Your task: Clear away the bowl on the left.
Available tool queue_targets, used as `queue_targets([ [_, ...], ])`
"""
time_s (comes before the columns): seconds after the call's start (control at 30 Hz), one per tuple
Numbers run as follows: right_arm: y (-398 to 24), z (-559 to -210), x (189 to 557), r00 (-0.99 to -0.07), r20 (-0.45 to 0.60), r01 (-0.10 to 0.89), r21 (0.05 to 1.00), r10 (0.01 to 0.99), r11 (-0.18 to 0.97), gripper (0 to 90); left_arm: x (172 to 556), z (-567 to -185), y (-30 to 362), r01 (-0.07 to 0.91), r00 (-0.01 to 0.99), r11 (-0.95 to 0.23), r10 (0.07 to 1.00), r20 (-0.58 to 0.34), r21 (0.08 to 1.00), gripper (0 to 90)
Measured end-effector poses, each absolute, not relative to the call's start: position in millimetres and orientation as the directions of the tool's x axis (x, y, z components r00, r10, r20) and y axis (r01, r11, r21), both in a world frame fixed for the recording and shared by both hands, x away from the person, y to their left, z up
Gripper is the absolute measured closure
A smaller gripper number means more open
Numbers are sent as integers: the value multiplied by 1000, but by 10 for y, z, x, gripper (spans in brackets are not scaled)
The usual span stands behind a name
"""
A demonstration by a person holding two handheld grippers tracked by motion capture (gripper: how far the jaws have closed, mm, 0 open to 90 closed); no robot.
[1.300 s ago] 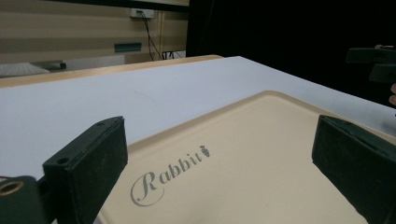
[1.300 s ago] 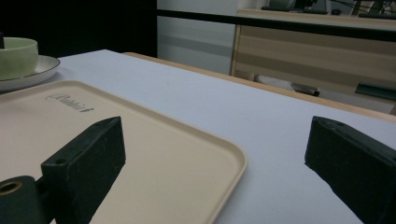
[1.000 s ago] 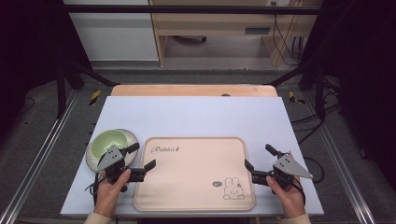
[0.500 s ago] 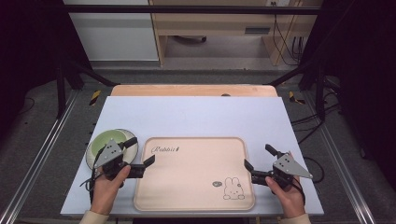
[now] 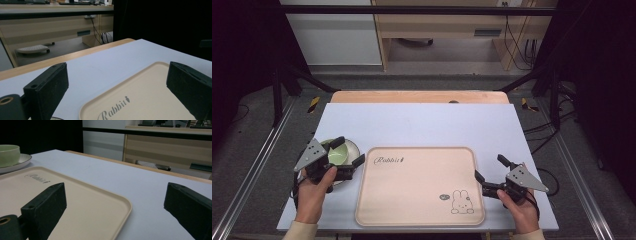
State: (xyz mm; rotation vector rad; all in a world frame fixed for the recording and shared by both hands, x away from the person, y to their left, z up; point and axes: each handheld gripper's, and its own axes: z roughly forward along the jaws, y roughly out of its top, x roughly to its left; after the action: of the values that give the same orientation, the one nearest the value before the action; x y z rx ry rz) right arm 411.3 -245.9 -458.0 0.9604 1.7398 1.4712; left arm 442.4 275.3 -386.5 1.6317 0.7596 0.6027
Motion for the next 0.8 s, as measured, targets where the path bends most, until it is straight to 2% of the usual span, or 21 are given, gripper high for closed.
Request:
queue_targets([
  [0.43, -2554, -4577, 4060, -491, -9, 120, 990, 871, 78, 44, 4649, -3695, 2979, 137, 593, -120, 805, 15, 983, 45],
  [0.8, -2547, -4561, 4049, -484, -17, 117, 990, 875, 84, 44, 4809, -3739, 3172, 160, 530, -127, 848, 23, 979, 44],
])
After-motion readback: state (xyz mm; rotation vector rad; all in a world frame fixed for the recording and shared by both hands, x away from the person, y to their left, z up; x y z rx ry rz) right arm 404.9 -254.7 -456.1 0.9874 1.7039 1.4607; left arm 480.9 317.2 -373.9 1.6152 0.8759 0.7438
